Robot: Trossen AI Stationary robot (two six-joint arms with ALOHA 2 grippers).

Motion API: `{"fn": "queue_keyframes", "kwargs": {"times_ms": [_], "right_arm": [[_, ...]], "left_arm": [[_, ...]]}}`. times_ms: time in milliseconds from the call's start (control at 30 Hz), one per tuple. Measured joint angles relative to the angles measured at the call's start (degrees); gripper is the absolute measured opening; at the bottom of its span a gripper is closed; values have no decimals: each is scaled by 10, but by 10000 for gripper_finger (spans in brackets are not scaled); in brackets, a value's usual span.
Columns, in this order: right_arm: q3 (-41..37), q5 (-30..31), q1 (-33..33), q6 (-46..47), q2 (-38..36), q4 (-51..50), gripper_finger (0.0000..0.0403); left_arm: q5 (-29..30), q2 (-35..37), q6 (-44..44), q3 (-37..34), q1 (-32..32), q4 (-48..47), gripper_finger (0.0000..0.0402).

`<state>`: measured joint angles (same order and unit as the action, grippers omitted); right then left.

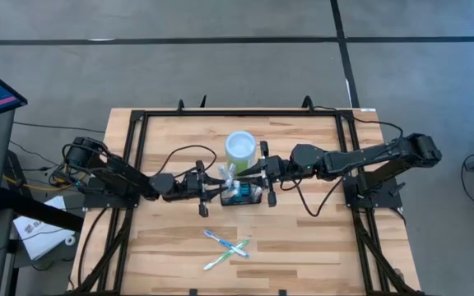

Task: Pick & Place toothbrushing station
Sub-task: Put the right green toothbrush into the wire organizer

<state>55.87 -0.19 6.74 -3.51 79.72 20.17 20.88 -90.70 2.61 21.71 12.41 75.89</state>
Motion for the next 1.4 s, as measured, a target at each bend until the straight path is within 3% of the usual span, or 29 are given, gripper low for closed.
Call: {"fn": "queue_keyframes", "kwargs": {"times_ms": [233, 500, 1400], "right_arm": [[0, 0, 0, 0, 1, 1, 48], [0, 0, 0, 0, 2, 0, 48], [0, 0, 0, 0, 2, 0, 48]], "left_arm": [[0, 6, 6, 21, -6, -29, 76], [-2, 8, 8, 20, -4, -46, 11], [60, 8, -42, -1, 8, -44, 14]]}}
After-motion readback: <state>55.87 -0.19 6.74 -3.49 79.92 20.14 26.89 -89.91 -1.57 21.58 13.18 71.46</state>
